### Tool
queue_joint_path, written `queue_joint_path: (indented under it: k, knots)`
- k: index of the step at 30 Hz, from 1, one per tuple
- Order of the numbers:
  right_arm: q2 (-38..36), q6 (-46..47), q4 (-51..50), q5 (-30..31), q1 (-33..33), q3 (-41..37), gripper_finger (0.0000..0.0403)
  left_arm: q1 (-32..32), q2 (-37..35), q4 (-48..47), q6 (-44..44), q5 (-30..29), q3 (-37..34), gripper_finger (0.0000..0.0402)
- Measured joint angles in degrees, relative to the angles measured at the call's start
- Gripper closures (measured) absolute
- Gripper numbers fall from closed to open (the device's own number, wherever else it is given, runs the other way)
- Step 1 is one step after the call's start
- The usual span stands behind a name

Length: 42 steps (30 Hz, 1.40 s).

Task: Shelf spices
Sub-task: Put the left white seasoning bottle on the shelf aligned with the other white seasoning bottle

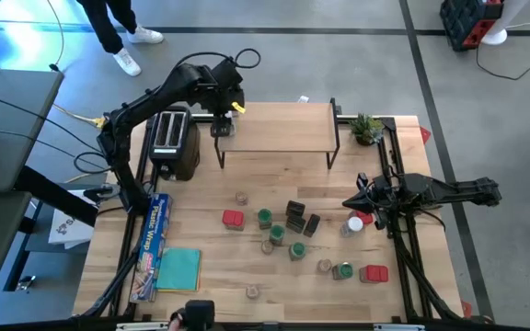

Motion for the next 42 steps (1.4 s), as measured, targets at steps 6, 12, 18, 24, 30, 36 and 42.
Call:
queue_joint_path:
  k: [6,12,18,24,30,36,42]
  knots:
    - [0.0,0.0,0.0,0.0,0.0,0.0,0.0403,-1.6,-0.1,2.0,4.8,-1.6,0.0,0.0152]
    - [0.0,0.0,0.0,0.0,0.0,0.0,0.0403,-4.2,-0.7,1.9,4.5,-1.7,1.0,0.0151]
    - [0.0,0.0,0.0,0.0,0.0,0.0,0.0403,-7.5,-4.3,-1.7,-1.9,-3.5,4.3,0.0152]
    - [0.0,0.0,0.0,0.0,0.0,0.0,0.0403,-7.9,-6.4,-12.9,-9.5,-2.1,4.3,0.0192]
    - [0.0,0.0,0.0,0.0,0.0,0.0,0.0403,-5.0,-6.3,-11.4,-11.2,-2.2,-0.9,0.0281]
    - [0.0,0.0,0.0,0.0,0.0,0.0,0.0403,-1.3,-6.3,-4.5,-9.1,-2.2,-7.8,0.0348]
    - [0.0,0.0,0.0,0.0,0.0,0.0,0.0403,0.7,-6.3,3.3,-7.3,-2.2,-11.7,0.0378]
